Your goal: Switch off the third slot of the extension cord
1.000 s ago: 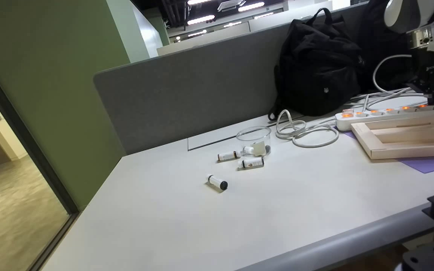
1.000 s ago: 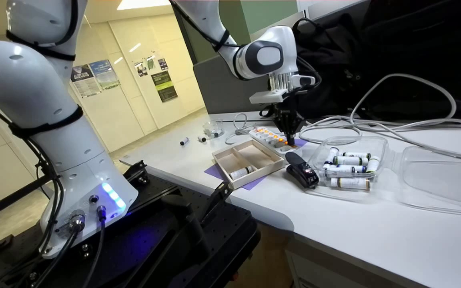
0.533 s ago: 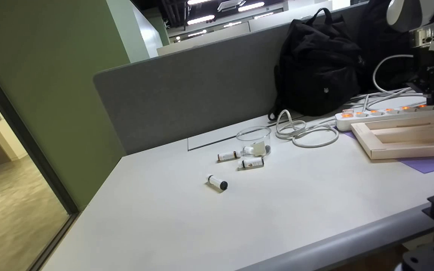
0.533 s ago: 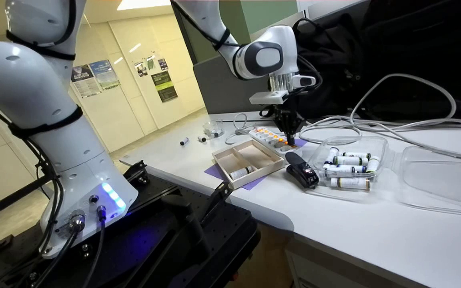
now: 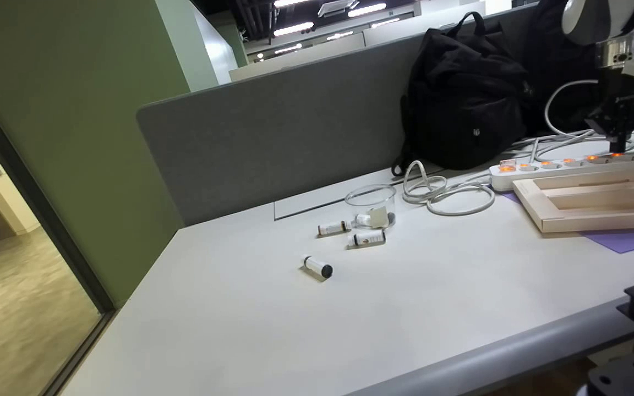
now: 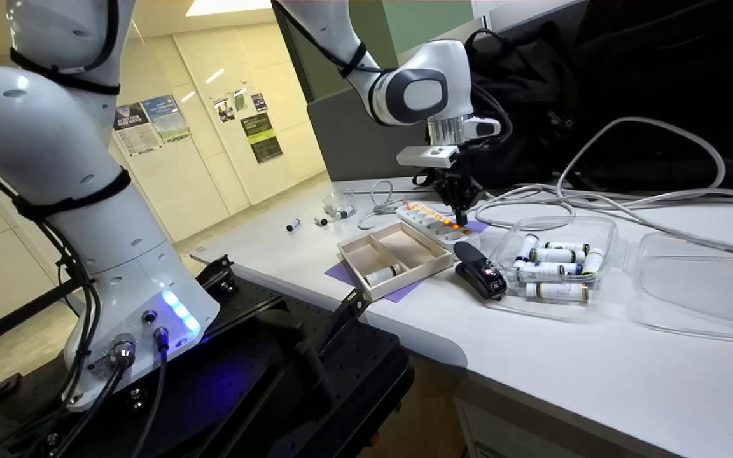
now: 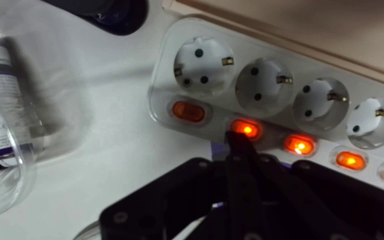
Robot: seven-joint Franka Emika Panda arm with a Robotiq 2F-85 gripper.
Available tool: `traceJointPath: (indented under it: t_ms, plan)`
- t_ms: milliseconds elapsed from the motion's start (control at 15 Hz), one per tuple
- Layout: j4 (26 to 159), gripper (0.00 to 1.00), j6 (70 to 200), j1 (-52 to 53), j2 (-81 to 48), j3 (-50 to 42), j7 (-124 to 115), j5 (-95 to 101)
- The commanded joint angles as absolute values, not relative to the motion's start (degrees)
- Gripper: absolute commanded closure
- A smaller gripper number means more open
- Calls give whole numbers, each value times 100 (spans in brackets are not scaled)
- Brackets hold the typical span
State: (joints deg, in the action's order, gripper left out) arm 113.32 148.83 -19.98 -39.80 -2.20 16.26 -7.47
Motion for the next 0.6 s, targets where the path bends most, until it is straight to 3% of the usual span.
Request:
traceJointPath:
  t_ms: [0,533]
  plan:
    - [11485,100,14957,-2116,-3853,43,1762,-957]
    - [11387,100,14808,-2053,-3920,38,1643,-1064]
